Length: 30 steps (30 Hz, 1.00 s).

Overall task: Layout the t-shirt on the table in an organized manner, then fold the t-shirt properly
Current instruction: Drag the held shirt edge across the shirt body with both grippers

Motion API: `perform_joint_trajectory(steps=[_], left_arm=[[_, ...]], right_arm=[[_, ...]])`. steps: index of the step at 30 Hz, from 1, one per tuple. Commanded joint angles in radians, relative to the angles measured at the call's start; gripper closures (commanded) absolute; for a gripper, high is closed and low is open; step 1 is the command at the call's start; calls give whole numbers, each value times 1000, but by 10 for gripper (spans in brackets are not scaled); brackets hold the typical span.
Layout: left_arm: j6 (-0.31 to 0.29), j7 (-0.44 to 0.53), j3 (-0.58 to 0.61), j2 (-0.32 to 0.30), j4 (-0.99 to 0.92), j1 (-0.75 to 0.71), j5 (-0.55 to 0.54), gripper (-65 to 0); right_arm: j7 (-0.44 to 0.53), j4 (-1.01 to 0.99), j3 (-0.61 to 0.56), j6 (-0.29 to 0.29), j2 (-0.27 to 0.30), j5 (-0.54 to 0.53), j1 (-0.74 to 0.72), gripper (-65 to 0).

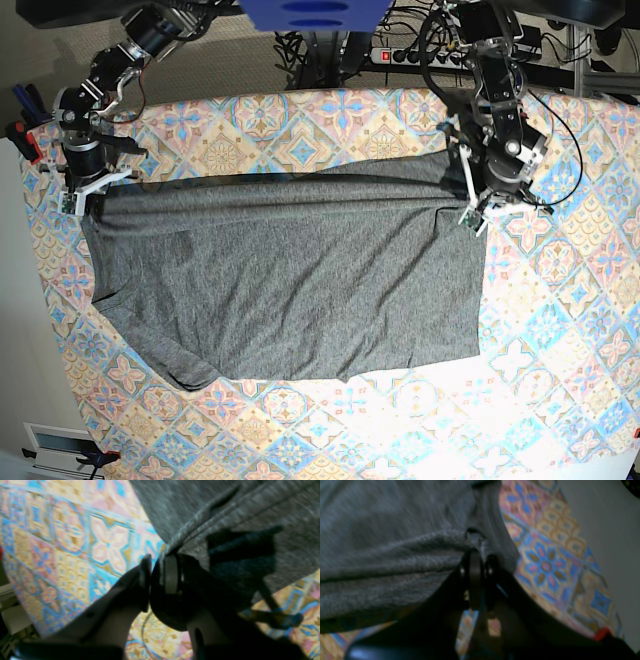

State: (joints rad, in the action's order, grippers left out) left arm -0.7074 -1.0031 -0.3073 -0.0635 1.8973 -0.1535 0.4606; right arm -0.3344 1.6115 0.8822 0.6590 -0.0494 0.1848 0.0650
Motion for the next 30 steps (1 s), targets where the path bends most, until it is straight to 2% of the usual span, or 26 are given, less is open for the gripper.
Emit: perform_joint_trajectory(steps=[1,11,18,24,30], left_arm=[[9,-1,-2,-6,20,15,27,-75],[9,-1,-3,-6,14,76,42,-75],[9,5,0,-6,-140,148,40,-75],[9,5,1,-6,-158,191,40,-75],[9,-1,-2,-8,-161,245,42,-75]], right_arm=[[33,16,4,-8,15,-12,-9,0],[34,-93,4,-8,15,-12,-127,0],[34,-222,4,-8,16,-11,-129,0],[36,-247,4,-8,53,-11,-130,0],[36,-245,4,-8,67,-8,-236,0]])
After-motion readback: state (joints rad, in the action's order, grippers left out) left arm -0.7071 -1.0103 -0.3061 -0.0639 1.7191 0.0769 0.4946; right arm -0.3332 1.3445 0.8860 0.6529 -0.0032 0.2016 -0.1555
